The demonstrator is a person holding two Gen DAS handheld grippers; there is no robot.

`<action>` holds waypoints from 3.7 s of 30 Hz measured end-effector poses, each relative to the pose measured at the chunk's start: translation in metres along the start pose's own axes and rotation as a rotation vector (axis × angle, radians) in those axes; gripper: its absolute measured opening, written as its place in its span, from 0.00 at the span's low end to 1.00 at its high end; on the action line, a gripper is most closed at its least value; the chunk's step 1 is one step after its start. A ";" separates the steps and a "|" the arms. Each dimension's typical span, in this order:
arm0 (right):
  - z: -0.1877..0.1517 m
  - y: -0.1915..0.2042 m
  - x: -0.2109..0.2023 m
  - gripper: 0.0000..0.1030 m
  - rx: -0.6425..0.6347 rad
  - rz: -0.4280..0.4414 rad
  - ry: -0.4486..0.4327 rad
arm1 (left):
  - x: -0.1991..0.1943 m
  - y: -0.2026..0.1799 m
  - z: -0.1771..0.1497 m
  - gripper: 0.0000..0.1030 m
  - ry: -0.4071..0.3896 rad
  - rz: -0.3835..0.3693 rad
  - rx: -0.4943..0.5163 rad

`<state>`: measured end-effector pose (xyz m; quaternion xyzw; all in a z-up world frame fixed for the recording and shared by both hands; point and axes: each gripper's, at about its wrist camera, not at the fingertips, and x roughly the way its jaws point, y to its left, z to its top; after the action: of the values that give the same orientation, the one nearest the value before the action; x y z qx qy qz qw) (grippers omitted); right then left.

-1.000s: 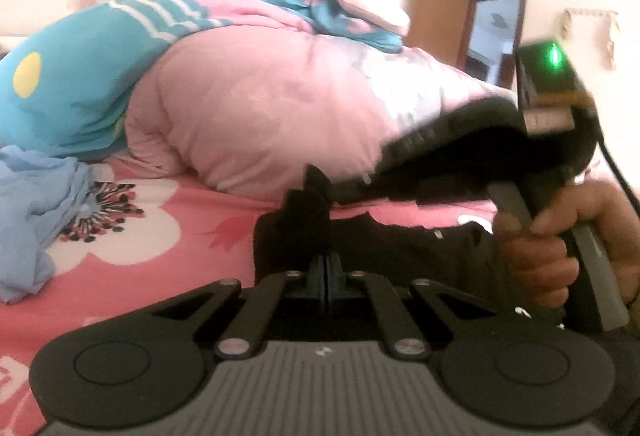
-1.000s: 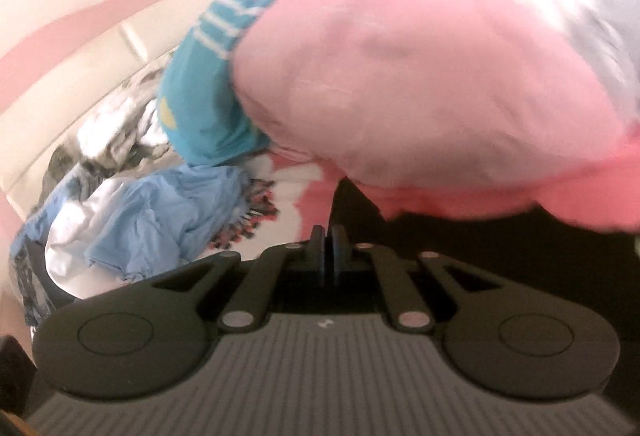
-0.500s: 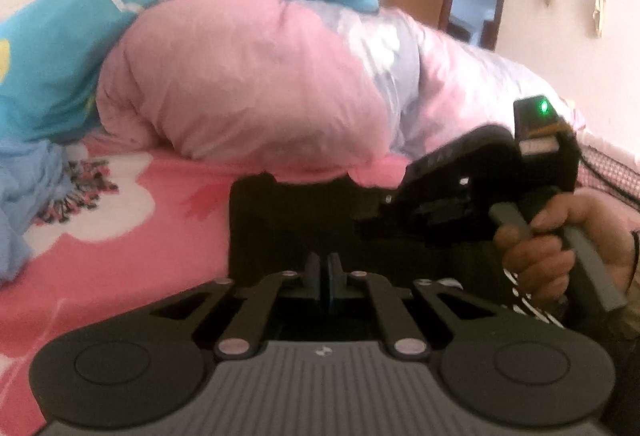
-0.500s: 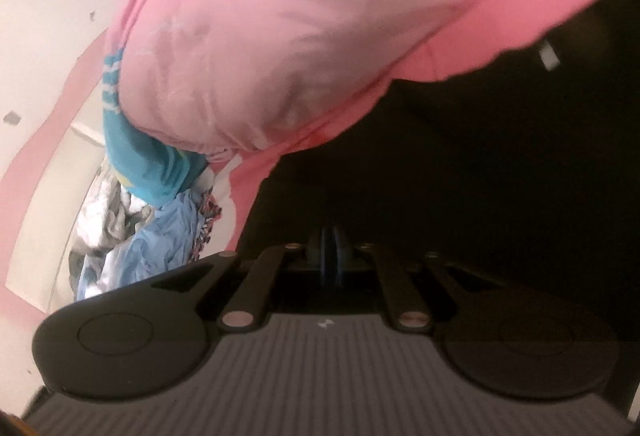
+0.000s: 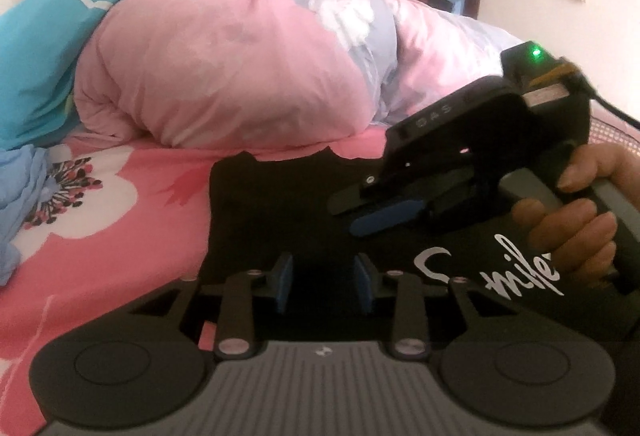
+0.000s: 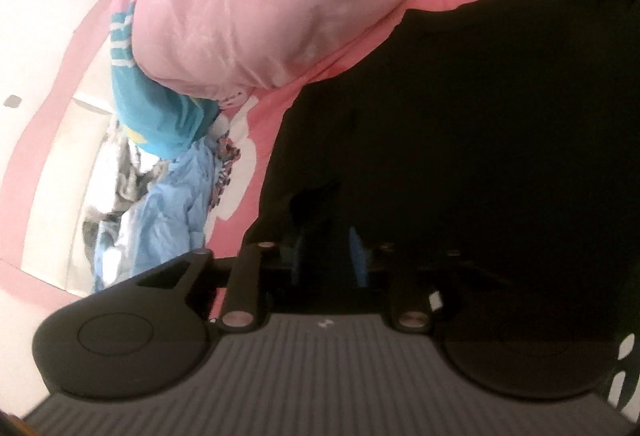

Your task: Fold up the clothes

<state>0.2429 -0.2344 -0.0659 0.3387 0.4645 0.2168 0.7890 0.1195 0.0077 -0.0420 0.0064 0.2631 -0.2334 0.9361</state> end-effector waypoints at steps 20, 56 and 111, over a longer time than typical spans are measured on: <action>0.043 0.037 0.040 0.00 -0.111 -0.090 -0.124 | -0.009 0.037 0.006 0.04 -0.074 0.065 -0.190; 0.032 0.066 0.066 0.28 0.029 -0.350 -0.064 | -0.041 0.132 -0.006 0.04 -0.121 0.055 -0.616; 0.047 0.181 0.127 0.05 -0.430 -0.037 -0.038 | -0.087 0.178 -0.038 0.38 -0.196 0.169 -0.917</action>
<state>0.3396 -0.0442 0.0093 0.1581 0.3988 0.2899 0.8555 0.1139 0.2088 -0.0512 -0.4082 0.2479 -0.0160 0.8784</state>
